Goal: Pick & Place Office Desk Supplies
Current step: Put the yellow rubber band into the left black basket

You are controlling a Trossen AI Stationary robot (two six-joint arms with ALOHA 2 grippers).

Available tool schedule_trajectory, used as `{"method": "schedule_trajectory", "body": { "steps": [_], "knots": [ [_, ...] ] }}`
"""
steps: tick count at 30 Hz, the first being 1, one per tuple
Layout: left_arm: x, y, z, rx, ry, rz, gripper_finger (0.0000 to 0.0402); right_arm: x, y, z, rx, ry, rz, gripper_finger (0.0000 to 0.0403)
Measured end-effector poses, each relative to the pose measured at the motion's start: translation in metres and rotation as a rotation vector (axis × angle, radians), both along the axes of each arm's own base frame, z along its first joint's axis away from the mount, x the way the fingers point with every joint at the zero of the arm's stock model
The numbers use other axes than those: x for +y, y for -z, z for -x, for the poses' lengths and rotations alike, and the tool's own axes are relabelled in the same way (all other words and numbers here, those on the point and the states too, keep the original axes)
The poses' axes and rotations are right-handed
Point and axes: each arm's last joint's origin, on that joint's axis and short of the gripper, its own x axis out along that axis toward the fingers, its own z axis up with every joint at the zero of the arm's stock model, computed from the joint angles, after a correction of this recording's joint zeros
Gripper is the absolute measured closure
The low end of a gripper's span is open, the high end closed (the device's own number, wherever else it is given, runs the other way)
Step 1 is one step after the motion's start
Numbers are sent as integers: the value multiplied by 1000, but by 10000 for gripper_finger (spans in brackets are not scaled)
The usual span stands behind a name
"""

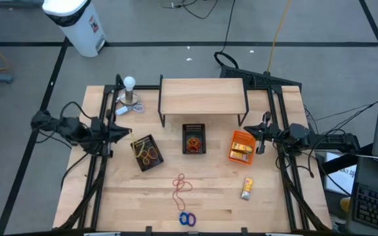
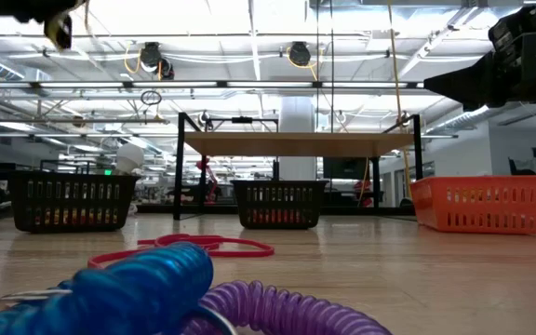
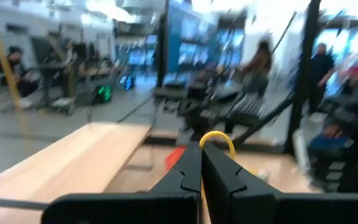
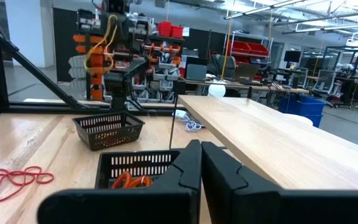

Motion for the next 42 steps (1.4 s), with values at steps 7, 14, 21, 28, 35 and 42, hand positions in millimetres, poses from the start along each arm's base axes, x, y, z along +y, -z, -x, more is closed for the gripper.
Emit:
{"method": "schedule_trajectory", "body": {
  "steps": [7, 14, 21, 28, 35, 42],
  "knots": [
    [-10, -48, -27, 243, -41, -87, 401, 0, 0, 0, -2, 0, 0, 403],
    [-23, -49, -60, 470, -61, -92, 401, 0, 0, 0, -1, 0, -1, 403],
    [-31, -23, -80, 669, -89, -64, 401, 0, 1, 0, 10, -1, -1, 403],
    [-37, -6, -88, 801, -120, -28, 401, 0, 1, 0, 10, -1, -1, 403],
    [-39, 9, -94, 909, -154, -22, 401, 0, 1, 0, 10, -1, -1, 403],
    [-44, 24, -104, 1007, -144, -30, 401, 0, 1, 0, 9, -1, -2, 403]
  ]
}}
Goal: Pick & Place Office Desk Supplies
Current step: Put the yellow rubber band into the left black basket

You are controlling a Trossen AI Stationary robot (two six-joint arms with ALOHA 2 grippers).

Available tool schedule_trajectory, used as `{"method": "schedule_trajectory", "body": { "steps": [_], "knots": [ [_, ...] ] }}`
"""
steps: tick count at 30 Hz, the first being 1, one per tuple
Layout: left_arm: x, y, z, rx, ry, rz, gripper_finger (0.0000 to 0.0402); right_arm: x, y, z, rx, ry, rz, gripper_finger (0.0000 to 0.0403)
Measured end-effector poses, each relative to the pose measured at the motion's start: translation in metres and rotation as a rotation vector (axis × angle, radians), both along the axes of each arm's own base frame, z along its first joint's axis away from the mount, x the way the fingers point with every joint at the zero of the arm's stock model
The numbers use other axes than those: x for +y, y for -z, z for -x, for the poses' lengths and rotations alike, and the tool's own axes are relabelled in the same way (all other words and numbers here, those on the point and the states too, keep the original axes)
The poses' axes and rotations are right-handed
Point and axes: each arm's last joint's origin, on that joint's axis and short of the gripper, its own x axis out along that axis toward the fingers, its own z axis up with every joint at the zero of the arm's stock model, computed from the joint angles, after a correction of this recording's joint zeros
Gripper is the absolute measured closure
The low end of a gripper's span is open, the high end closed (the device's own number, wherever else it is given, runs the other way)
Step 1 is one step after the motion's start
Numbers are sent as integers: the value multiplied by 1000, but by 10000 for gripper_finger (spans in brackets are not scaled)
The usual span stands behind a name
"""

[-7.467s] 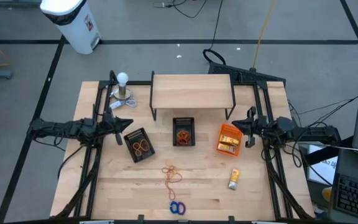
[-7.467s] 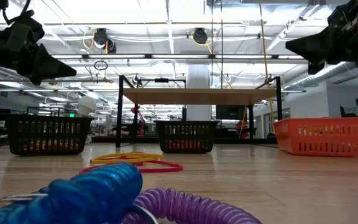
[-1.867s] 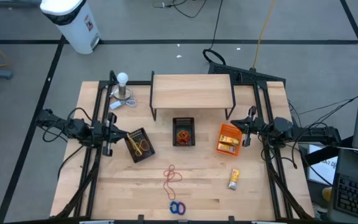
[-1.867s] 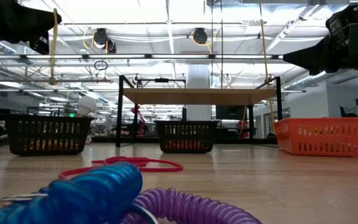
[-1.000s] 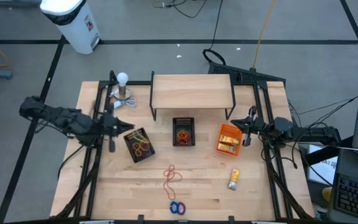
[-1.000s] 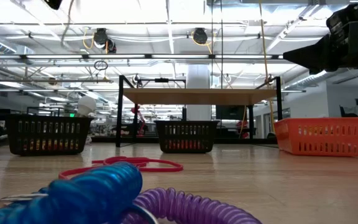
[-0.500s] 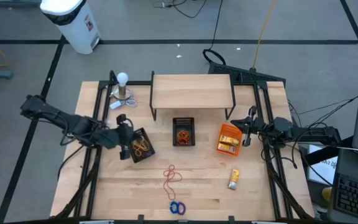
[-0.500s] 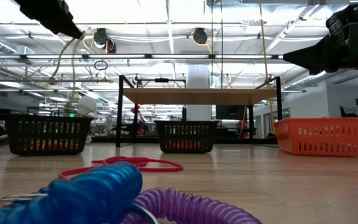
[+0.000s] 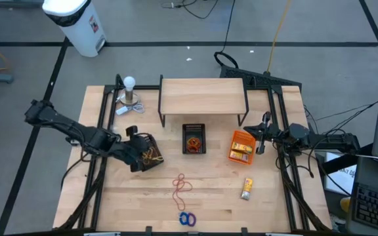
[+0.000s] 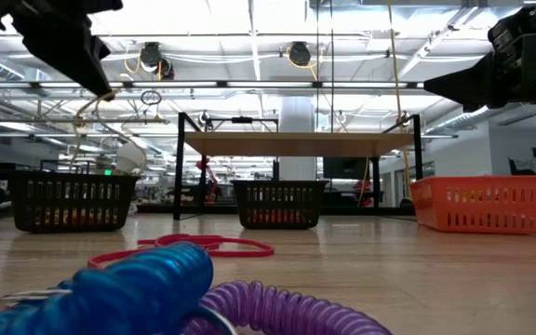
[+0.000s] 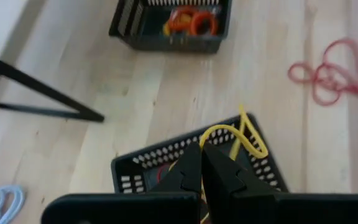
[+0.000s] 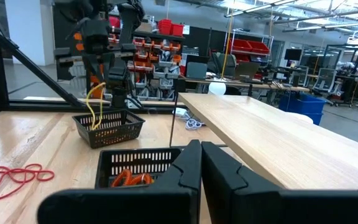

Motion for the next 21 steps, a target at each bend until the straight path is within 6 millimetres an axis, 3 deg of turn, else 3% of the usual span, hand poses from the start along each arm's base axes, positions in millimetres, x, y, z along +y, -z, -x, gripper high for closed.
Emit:
{"method": "schedule_trajectory", "body": {
  "steps": [21],
  "knots": [
    [10, 40, -20, 302, -71, 41, 401, 0, -2, 0, -31, -5, -51, 403]
  ]
}}
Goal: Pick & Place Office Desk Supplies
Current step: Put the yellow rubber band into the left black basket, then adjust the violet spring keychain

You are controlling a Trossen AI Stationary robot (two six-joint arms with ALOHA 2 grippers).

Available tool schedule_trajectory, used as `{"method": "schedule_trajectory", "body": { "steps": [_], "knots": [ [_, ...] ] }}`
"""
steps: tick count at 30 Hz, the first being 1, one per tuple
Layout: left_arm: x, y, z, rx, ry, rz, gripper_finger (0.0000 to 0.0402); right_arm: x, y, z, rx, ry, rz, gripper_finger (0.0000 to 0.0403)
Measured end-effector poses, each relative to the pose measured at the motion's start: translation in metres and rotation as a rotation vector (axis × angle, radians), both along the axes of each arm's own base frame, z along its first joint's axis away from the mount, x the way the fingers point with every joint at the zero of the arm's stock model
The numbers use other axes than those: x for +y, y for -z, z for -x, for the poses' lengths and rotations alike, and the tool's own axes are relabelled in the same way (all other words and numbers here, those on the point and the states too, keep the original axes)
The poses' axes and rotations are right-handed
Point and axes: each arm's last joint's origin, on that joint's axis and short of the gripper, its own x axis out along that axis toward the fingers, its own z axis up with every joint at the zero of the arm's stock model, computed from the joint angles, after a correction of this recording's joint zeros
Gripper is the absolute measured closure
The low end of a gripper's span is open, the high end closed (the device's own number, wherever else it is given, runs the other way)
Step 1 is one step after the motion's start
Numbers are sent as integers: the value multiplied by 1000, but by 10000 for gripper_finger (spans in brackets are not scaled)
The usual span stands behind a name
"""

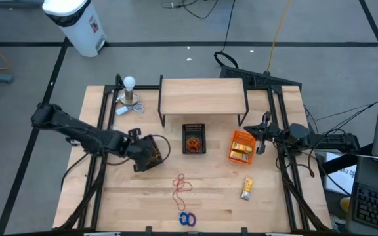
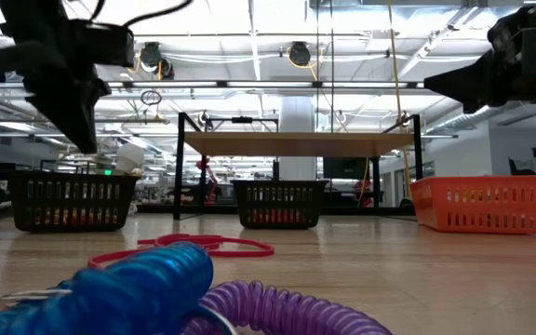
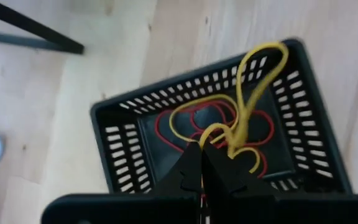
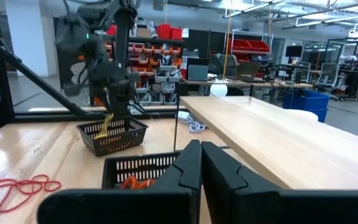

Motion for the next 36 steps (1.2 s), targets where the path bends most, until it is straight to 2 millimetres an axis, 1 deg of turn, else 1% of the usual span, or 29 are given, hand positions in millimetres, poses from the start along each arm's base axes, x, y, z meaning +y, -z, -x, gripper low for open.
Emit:
{"method": "schedule_trajectory", "body": {
  "steps": [6, 9, 14, 18, 23, 26, 30, 33, 36],
  "knots": [
    [-1, 19, -12, 87, 10, 25, 401, 0, -1, 0, -13, -3, -1, 403],
    [-4, 25, -17, 93, 36, 43, 401, 0, -1, 0, -14, -3, -1, 403],
    [-4, 36, -21, 143, 31, 39, 401, 0, -1, 0, -19, -6, -22, 403],
    [-4, 40, -24, 151, 38, 45, 401, 0, -1, 0, -19, -6, -25, 403],
    [-4, 40, -27, 123, 27, 56, 398, 0, -1, 0, -25, -9, -48, 403],
    [-5, 40, -26, 128, 27, 83, 383, 0, -1, 0, -25, -9, -50, 403],
    [-6, 40, -26, 129, 4, 114, 350, 0, -1, 0, -25, -9, -51, 403],
    [-6, 39, -26, 117, -41, 128, 315, 0, -1, 0, -24, -9, -51, 403],
    [-6, 37, -27, 116, -52, 132, 270, 0, -1, 0, -24, -9, -50, 403]
  ]
}}
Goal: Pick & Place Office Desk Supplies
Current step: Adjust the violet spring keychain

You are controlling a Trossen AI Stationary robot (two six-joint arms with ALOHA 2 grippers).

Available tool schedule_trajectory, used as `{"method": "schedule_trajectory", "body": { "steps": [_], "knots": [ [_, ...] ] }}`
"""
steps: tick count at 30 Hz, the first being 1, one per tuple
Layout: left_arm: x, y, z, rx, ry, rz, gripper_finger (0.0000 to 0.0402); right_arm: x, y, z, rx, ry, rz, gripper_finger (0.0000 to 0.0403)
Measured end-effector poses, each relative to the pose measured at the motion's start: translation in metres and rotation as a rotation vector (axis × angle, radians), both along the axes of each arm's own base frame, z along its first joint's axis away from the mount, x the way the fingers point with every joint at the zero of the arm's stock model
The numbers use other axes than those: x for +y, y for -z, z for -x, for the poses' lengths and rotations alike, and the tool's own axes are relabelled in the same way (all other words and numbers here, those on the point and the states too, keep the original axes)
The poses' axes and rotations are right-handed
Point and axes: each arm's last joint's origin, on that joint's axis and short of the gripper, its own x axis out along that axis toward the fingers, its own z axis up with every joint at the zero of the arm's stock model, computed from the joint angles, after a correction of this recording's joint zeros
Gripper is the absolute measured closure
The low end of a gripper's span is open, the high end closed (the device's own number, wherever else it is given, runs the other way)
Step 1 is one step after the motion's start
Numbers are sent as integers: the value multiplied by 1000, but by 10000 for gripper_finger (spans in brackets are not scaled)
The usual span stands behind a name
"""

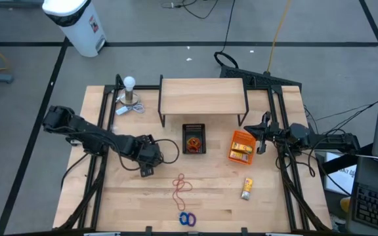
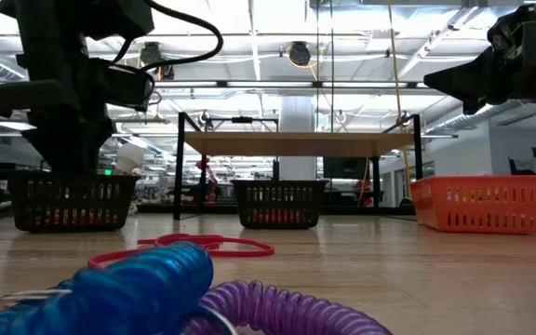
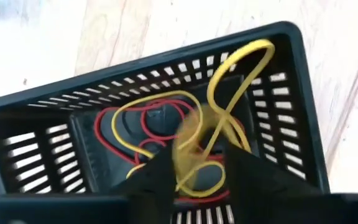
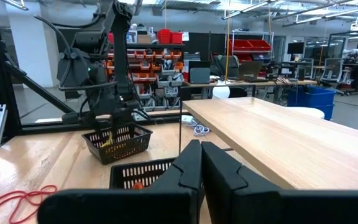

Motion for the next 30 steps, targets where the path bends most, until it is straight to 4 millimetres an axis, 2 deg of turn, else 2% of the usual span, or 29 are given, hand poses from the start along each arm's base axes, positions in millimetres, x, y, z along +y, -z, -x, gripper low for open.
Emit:
{"method": "schedule_trajectory", "body": {
  "steps": [7, 10, 13, 17, 19, 21, 26, 30],
  "knots": [
    [-3, -34, -4, -38, 86, 66, 172, 0, 0, 0, 0, 2, 1, 403],
    [-3, -58, 0, -82, 136, 49, 151, 0, 0, 0, 0, 2, 2, 403],
    [-2, -85, 10, -198, 169, 10, 151, 0, 0, 0, 1, 3, 3, 403],
    [1, -125, 37, -481, 254, -22, 190, 0, 0, 0, 1, 4, 3, 403],
    [4, -140, 53, -685, 292, -29, 226, 0, 0, 0, 1, 4, 2, 403],
    [7, -147, 68, -868, 344, -27, 269, 0, 0, 0, 1, 4, 2, 403],
    [16, -131, 99, -1086, 366, -36, 381, 0, 0, 0, 3, 4, 2, 403],
    [25, -110, 121, -1197, 290, -84, 391, 0, 1, 0, 11, 1, 1, 403]
  ]
}}
